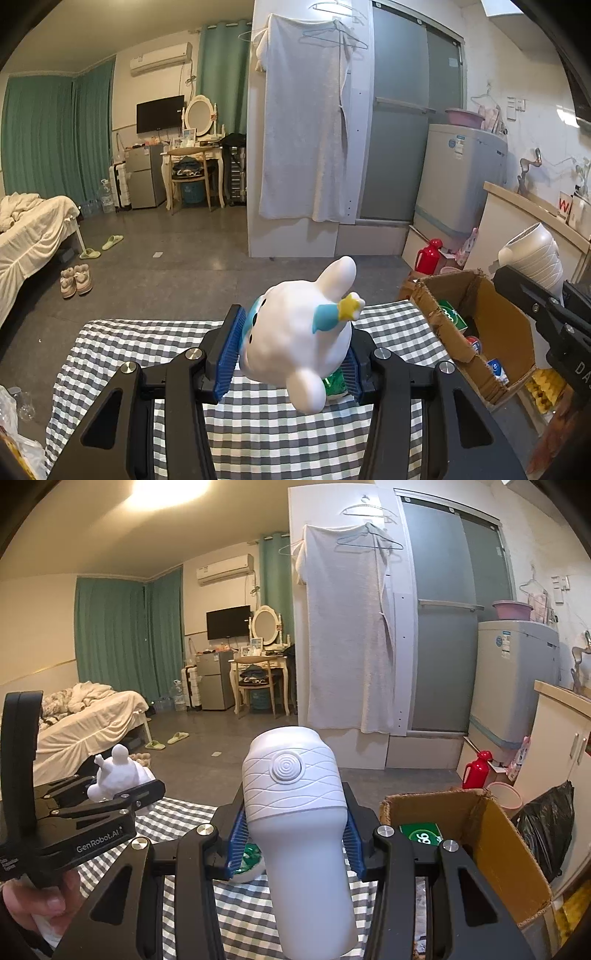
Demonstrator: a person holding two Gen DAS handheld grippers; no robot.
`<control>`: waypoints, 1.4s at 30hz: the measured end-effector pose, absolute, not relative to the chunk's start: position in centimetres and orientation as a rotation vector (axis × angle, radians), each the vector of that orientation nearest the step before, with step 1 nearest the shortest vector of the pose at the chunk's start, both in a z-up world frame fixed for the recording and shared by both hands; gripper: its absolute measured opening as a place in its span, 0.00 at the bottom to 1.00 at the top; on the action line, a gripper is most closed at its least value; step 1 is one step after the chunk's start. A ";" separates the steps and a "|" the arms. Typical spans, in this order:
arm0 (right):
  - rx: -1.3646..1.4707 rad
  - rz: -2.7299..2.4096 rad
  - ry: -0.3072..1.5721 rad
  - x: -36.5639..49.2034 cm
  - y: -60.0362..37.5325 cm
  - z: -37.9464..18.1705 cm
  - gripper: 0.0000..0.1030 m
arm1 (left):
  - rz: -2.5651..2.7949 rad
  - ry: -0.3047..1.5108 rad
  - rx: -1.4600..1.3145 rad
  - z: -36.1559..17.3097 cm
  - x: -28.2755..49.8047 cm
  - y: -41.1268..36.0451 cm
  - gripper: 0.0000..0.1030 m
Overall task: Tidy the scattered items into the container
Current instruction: 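Carry the plush toy and hair dryer with both grippers over the cardboard box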
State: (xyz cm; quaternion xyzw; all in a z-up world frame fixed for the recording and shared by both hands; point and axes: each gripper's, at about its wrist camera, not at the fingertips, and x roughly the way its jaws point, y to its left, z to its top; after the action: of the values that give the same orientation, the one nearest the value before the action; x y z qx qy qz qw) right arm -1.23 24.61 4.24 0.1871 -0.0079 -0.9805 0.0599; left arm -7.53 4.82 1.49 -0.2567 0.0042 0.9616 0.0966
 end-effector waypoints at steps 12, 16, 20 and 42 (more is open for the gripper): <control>0.586 -3.063 -0.035 -0.5 28.4 4.6 0.42 | 2.781 0.053 -0.729 2.2 -7.3 8.7 0.47; 0.604 -3.108 -0.037 -0.3 30.2 4.7 0.42 | 2.745 0.071 -0.714 2.5 -7.1 10.6 0.47; 0.627 -3.158 -0.044 -0.2 32.2 4.8 0.42 | 2.701 0.092 -0.699 2.8 -7.0 12.8 0.47; 0.764 -3.311 -0.115 0.8 40.6 4.1 0.42 | 2.529 0.108 -0.708 2.7 -7.7 21.8 0.47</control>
State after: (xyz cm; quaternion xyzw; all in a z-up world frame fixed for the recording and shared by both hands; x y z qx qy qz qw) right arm 0.77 40.59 4.08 0.2229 -0.0335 -0.9657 -0.1291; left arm -7.71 21.76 2.73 -0.2605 0.0397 0.9307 0.2536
